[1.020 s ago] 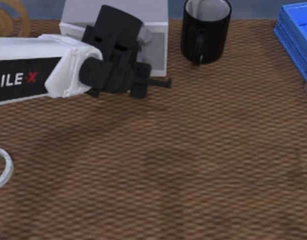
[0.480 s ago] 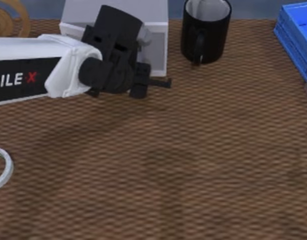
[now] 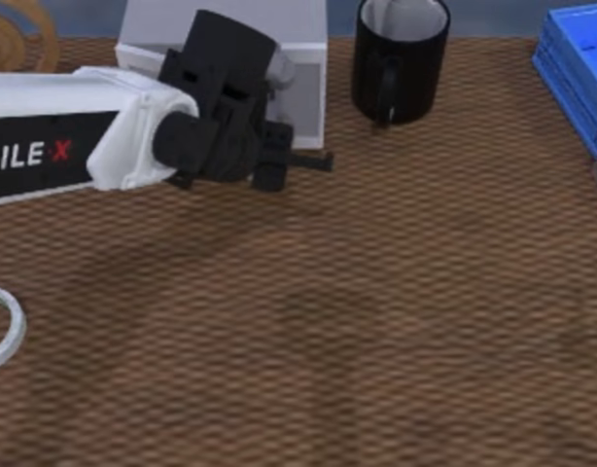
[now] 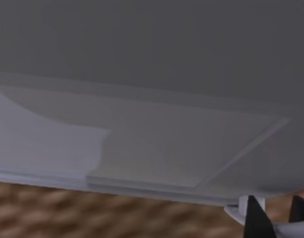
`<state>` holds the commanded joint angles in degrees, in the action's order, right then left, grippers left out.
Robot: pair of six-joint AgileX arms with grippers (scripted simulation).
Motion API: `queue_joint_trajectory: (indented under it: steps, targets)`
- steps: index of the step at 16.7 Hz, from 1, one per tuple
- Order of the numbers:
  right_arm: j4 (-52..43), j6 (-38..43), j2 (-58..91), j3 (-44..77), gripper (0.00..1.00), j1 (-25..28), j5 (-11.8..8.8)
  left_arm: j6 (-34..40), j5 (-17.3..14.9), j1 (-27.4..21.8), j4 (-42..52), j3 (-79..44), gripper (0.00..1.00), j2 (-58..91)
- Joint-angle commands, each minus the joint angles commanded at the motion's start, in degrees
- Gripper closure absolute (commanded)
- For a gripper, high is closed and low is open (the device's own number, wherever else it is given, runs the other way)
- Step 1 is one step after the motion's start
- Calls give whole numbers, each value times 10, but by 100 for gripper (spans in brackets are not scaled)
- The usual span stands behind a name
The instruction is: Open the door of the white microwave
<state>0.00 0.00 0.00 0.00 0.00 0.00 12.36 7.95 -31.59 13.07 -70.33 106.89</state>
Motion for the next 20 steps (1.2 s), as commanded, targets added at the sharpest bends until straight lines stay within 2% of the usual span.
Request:
queue_joint_trajectory:
  steps: [7,20]
  targets:
    - [0,0,0,0,0,0,0,-40,-27,16,-12,33,100,-24]
    - [0,0,0,0,0,0,0,-40,-27,16,-12,33,100,-24]
